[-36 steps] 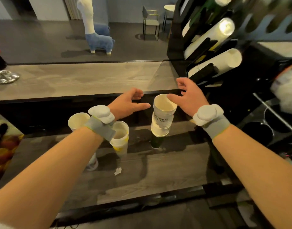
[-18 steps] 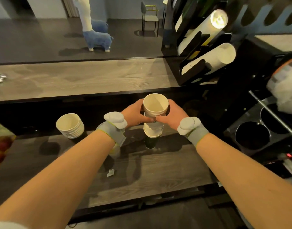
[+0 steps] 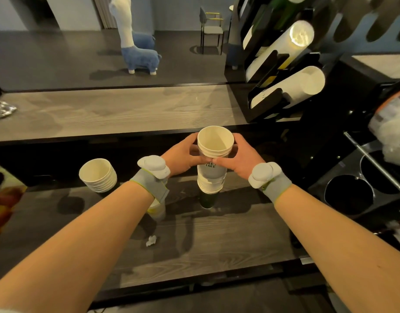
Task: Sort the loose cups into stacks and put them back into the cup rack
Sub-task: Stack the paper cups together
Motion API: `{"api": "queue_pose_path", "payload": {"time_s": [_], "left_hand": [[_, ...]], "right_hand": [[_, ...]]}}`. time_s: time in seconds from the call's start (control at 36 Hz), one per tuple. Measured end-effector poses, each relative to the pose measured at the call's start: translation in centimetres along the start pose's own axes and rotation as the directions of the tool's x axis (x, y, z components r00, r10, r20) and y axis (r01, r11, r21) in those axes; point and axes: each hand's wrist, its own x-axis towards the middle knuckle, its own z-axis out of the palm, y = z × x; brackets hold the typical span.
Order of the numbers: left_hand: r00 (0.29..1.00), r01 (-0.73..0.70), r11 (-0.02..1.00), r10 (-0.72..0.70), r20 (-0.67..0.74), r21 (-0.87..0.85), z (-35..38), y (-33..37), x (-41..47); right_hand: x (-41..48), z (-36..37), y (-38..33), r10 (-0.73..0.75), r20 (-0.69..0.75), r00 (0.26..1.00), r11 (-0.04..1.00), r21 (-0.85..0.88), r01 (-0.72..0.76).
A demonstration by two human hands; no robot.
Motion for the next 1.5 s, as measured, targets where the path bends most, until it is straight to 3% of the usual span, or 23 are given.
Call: {"api": "queue_pose_path", "payload": {"time_s": [0.17, 0.42, 0.64, 0.75, 1.08, 1.28, 1.5], "left_hand": [[1.000, 0.011, 1.000, -0.011, 0.016, -0.029, -0.5, 0.3, -0.4], [0.984, -0.169, 0.974, 0.158, -0.079, -0.154, -4.9, 5.0, -2.5], [0.950, -0.244, 0.970, 0.237, -0.204, -0.009, -9.6, 9.1, -7.7], [0.966, -0.151, 0.987, 0.158, -0.204, 0.052, -10.9, 7.1, -10.9], [0.964, 0.056, 0.997, -0.069, -0.257, -0.056, -9.7, -5.2, -20.9], [0.949, 0.153, 0.969, -0.199, -0.246, -0.192, -6.8, -12.5, -24.4], [0.925, 0.301, 0.929, -0.339, -0.171, -0.216, -3.1, -18.0, -26.2]], "right_hand": [[-0.5, -0.5, -0.5, -0.036, 0.018, 0.999, 0.998, 0.047, 0.035], [-0.8, -3.5, -6.4, -0.193, -0.073, 0.979, 0.975, 0.101, 0.200], [-2.9, -3.6, -13.8, -0.291, -0.062, 0.955, 0.948, 0.118, 0.297], [-4.2, -0.7, -14.8, -0.297, 0.027, 0.955, 0.948, 0.125, 0.291], [-7.7, 12.2, -12.0, -0.192, 0.325, 0.926, 0.981, 0.097, 0.169], [-9.7, 18.3, -8.7, -0.100, 0.448, 0.888, 0.994, 0.078, 0.073], [-11.8, 23.0, -4.9, 0.014, 0.515, 0.857, 0.996, 0.071, -0.059]]}}
